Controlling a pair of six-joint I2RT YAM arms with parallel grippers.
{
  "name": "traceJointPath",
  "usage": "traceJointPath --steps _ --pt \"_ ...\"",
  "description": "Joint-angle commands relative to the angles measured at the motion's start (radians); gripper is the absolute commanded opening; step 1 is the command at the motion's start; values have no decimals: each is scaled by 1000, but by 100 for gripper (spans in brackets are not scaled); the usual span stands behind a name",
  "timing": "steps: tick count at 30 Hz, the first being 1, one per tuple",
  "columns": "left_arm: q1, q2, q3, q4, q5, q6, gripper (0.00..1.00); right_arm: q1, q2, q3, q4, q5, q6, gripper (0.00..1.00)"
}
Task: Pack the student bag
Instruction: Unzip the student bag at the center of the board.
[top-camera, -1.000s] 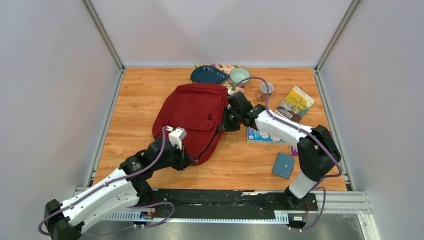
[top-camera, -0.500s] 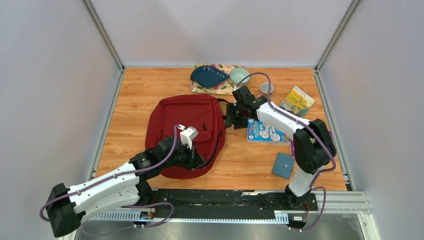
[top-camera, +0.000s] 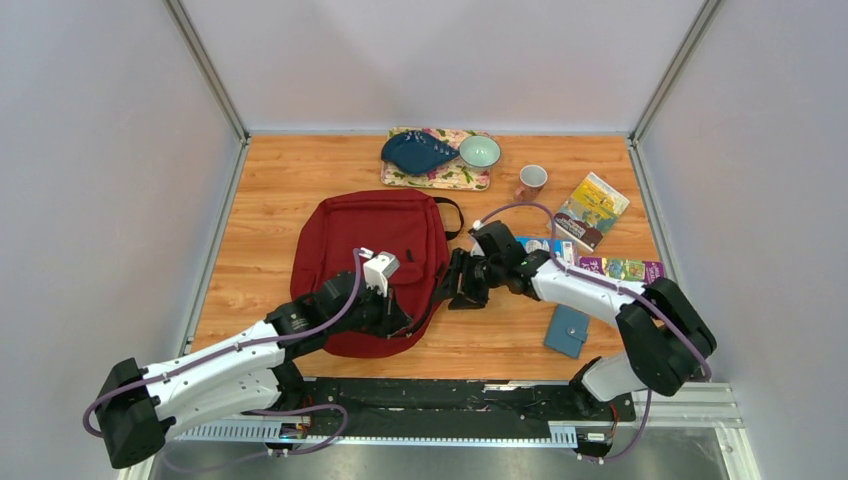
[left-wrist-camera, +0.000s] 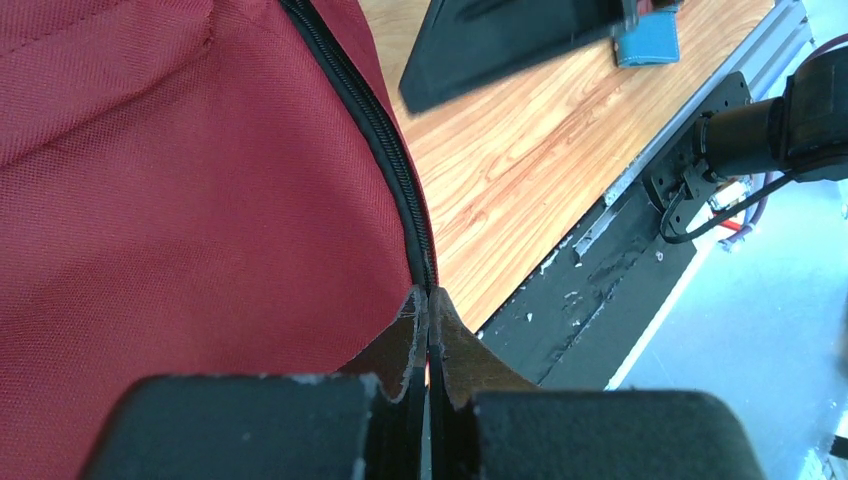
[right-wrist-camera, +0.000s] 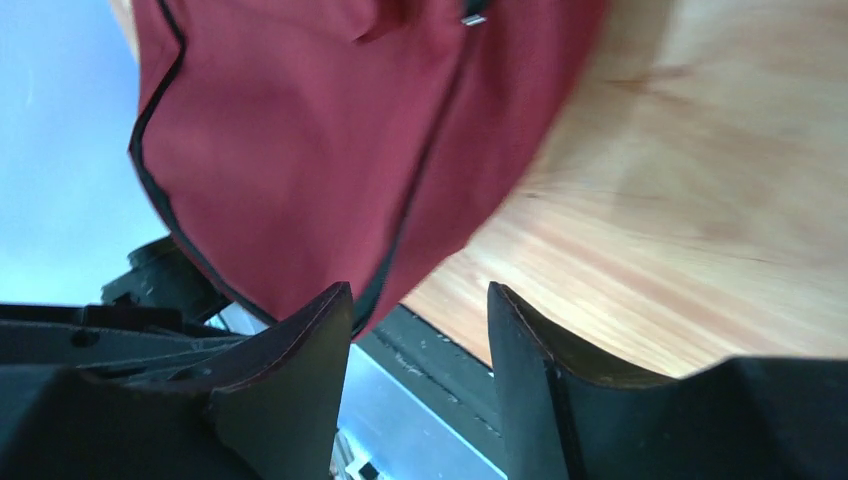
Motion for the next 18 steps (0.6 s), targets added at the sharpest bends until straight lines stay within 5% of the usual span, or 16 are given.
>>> traceJointPath --steps 1,13,18 --pt "-3 -13 26 34 -9 13 0 73 33 45 173 -71 123 55" --pt "-4 -39 11 35 -6 -7 0 104 127 45 233 -85 188 54" --pt "-4 -56 11 18 -34 -8 0 121 84 74 93 19 128 54"
